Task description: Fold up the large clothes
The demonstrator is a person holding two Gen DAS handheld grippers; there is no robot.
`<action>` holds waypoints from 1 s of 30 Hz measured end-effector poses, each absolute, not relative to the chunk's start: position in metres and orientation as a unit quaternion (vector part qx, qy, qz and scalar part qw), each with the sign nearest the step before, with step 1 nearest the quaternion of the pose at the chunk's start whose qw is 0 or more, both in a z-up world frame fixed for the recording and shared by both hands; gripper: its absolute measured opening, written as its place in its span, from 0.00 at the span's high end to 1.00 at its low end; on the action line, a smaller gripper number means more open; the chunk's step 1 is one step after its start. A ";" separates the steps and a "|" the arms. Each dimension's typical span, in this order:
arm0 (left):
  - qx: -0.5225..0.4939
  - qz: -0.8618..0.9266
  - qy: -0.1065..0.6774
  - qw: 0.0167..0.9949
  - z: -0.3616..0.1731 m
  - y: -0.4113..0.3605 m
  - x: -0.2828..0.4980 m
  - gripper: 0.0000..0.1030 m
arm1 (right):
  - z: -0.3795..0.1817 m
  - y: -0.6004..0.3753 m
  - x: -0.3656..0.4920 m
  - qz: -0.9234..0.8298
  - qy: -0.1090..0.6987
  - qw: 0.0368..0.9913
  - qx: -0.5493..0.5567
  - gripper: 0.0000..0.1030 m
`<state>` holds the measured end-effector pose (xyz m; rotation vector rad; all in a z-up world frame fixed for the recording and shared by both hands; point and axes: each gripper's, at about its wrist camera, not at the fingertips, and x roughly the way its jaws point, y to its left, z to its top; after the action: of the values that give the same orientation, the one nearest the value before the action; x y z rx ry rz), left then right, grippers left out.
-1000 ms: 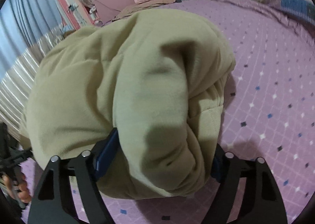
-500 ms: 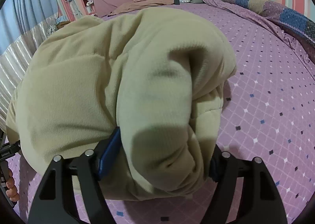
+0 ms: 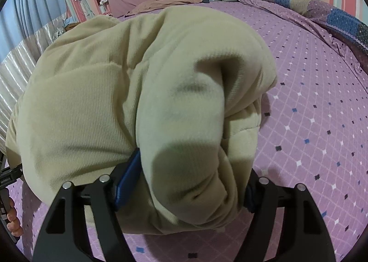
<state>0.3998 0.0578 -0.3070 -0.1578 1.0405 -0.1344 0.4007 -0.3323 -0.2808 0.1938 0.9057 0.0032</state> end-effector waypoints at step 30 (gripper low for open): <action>-0.051 -0.050 0.496 0.865 -0.251 0.057 0.387 0.53 | -0.246 -0.338 0.395 0.029 0.430 0.897 0.103 0.56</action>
<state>0.3870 0.0569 -0.2509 -0.1068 1.0396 -0.1049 0.3950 -0.3380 -0.2456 0.2135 0.8901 0.0611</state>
